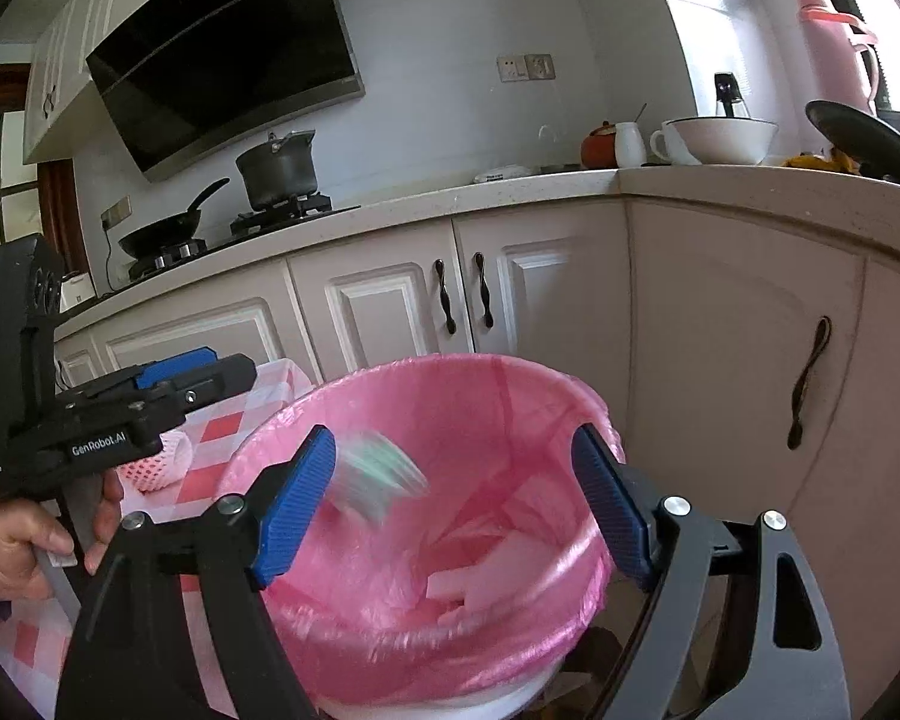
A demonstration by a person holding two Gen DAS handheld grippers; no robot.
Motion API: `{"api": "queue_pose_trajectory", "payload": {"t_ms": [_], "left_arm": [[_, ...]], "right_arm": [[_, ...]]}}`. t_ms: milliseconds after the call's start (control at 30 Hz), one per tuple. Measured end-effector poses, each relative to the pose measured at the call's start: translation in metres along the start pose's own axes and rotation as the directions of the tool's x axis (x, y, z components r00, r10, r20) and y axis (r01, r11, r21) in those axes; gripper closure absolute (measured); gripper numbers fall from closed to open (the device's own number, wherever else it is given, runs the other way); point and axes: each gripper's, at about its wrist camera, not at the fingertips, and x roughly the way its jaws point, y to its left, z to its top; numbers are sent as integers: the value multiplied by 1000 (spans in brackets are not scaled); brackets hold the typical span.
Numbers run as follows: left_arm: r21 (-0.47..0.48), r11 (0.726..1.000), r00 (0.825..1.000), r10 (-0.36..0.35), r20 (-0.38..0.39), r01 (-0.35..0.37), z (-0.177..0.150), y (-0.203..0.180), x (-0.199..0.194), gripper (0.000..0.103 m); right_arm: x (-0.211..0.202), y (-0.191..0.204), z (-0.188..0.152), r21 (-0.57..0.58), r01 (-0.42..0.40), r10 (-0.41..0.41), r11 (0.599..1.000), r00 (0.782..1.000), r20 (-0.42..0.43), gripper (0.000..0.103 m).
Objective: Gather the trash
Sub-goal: 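Carry both items over the wastebasket and open both tools to drop them, then move both tools back over the remaining trash on the table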
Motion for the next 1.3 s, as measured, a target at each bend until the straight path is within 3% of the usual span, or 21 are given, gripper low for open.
{"api": "queue_pose_trajectory", "payload": {"t_ms": [100, 167, 267, 433, 633, 867, 933, 1033, 1133, 1300], "left_arm": [[-4, 1000, 999, 13, 31, -12, 0, 3, -19, 23], [-29, 999, 998, 33, 56, -32, -2, 8, -38, 14], [-55, 993, 992, 104, 74, -100, -9, 17, -70, 7], [-71, 967, 962, 250, 107, -244, -35, 37, -139, 5], [-103, 928, 925, 368, 89, -359, -73, 63, -214, 5], [-149, 844, 853, 522, 14, -515, -124, 97, -291, 5], [-160, 814, 826, 563, -18, -558, -135, 109, -310, 5], [-162, 757, 772, 632, -61, -633, -151, 125, -332, 5], [-167, 715, 733, 673, -100, -679, -166, 143, -351, 5], [-161, 678, 697, 691, -191, -717, -180, 170, -361, 5]], "right_arm": [[-17, 5, -2, 8, 1, -1, 1000, 1000, 20, 26], [-28, 11, -2, 7, -7, 7, 1000, 999, 31, 26], [-42, 28, -2, -18, -22, 22, 1000, 999, 38, 26], [-58, 71, -5, -62, -79, 82, 995, 995, 52, 23], [-51, 138, -17, -94, -175, 176, 980, 984, 5, 20], [-36, 218, -36, -127, -293, 285, 948, 956, -77, 19], [-31, 236, -43, -130, -318, 305, 939, 946, -109, 19], [-25, 266, -54, -142, -354, 332, 924, 930, -157, 19], [-18, 293, -64, -156, -382, 348, 911, 914, -206, 19], [-6, 331, -81, -146, -418, 365, 897, 884, -290, 19]]}}
